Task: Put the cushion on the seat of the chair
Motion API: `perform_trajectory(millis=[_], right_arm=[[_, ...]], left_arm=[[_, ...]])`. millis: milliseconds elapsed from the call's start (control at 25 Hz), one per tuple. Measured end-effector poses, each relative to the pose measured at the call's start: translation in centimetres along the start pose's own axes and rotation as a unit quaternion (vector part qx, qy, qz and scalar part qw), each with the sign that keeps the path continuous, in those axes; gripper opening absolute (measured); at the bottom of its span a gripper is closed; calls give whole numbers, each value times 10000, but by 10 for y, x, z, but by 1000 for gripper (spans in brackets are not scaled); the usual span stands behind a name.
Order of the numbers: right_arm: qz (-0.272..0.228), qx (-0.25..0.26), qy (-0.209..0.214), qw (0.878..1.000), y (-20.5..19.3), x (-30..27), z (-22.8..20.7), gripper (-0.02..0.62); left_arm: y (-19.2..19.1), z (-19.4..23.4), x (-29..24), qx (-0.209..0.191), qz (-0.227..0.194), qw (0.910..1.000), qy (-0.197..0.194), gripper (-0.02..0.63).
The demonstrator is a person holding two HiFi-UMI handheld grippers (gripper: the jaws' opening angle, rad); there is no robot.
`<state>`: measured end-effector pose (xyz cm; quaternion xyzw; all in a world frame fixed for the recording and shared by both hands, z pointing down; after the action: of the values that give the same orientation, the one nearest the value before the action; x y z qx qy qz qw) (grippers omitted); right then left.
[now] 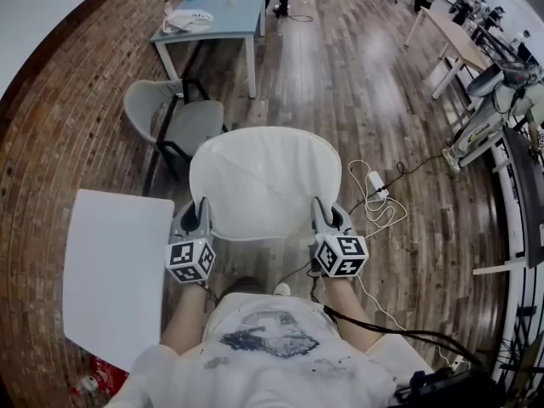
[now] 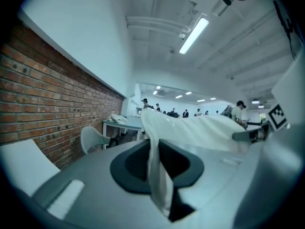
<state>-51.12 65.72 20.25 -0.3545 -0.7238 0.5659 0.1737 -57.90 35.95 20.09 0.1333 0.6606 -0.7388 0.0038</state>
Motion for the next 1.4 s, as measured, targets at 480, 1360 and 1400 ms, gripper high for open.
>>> perform_trajectory(millis=[480, 1360, 1400], right_arm=[[101, -184, -54, 9998, 2, -41, -70, 43], [647, -128, 190, 9976, 85, -404, -169, 43], [642, -119, 233, 9976, 88, -419, -169, 43]], left_arm=[[-9, -33, -74, -57, 138, 9999, -38, 44], [56, 74, -409, 346, 347, 9984, 270, 44], [59, 81, -418, 356, 326, 9983, 314, 44]])
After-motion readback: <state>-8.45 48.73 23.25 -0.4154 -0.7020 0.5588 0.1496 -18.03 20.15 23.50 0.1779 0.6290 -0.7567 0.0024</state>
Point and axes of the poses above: the fingertips, and each gripper's own axes: x backward along the fingers, z to its left, y out of its top, the point moved 2 cm from there along x, backward along the fingers, and after that the axes turned 11 degrees about y, right-handed, at the moved point
